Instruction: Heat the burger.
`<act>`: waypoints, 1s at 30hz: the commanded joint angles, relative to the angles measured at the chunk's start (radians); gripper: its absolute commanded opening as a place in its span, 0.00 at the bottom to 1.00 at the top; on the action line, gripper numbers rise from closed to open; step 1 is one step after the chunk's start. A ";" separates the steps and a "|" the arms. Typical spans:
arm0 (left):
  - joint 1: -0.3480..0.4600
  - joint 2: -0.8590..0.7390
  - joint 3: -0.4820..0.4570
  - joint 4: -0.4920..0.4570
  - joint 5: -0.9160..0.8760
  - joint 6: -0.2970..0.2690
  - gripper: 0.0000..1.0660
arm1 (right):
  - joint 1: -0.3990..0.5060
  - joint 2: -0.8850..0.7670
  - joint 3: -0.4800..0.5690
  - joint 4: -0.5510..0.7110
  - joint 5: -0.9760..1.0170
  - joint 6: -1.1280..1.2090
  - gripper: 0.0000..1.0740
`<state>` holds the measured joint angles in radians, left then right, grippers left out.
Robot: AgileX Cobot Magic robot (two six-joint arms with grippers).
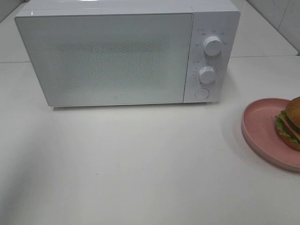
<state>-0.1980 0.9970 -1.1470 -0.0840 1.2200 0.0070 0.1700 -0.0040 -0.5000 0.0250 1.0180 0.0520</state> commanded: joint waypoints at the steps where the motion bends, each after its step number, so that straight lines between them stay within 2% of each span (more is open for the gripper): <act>1: 0.002 -0.132 0.079 0.000 0.061 -0.002 0.00 | -0.002 -0.027 0.002 0.002 -0.014 -0.001 0.63; 2: 0.002 -0.132 0.079 0.000 0.061 -0.002 0.00 | -0.002 -0.027 0.002 0.002 -0.014 -0.001 0.63; 4: 0.002 -0.311 0.167 0.000 0.061 -0.002 0.00 | -0.002 -0.027 0.002 0.002 -0.014 -0.001 0.63; 7: 0.002 -0.348 0.185 0.000 0.061 -0.002 0.00 | -0.002 -0.027 0.002 0.002 -0.014 -0.001 0.63; 8: 0.002 -0.436 0.227 0.000 0.060 -0.002 0.00 | -0.002 -0.027 0.002 0.002 -0.015 -0.001 0.64; 10: 0.002 -0.470 0.247 0.000 0.060 -0.002 0.00 | -0.002 -0.027 0.002 0.002 -0.015 -0.001 0.64; 12: 0.002 -0.625 0.319 -0.006 0.061 -0.002 0.00 | -0.002 -0.027 0.002 0.002 -0.015 -0.001 0.64; 13: 0.002 -0.625 0.319 -0.006 0.061 -0.002 0.00 | -0.002 -0.027 0.002 0.002 -0.015 -0.001 0.64; 15: 0.002 -0.738 0.368 -0.001 0.060 -0.001 0.00 | -0.002 -0.027 0.002 0.002 -0.015 -0.001 0.64; 22: 0.002 -0.903 0.488 0.003 0.030 -0.001 0.00 | -0.002 -0.027 0.002 0.002 -0.015 -0.001 0.64; 26: 0.002 -0.989 0.605 0.003 -0.040 0.003 0.00 | -0.002 -0.027 0.002 0.002 -0.015 -0.001 0.64; 30: 0.002 -1.002 0.605 0.008 -0.099 0.009 0.00 | -0.002 -0.027 0.002 0.002 -0.016 0.000 0.64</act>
<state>-0.1980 0.0060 -0.5500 -0.0830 1.1730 0.0100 0.1700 -0.0040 -0.5000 0.0250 1.0180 0.0520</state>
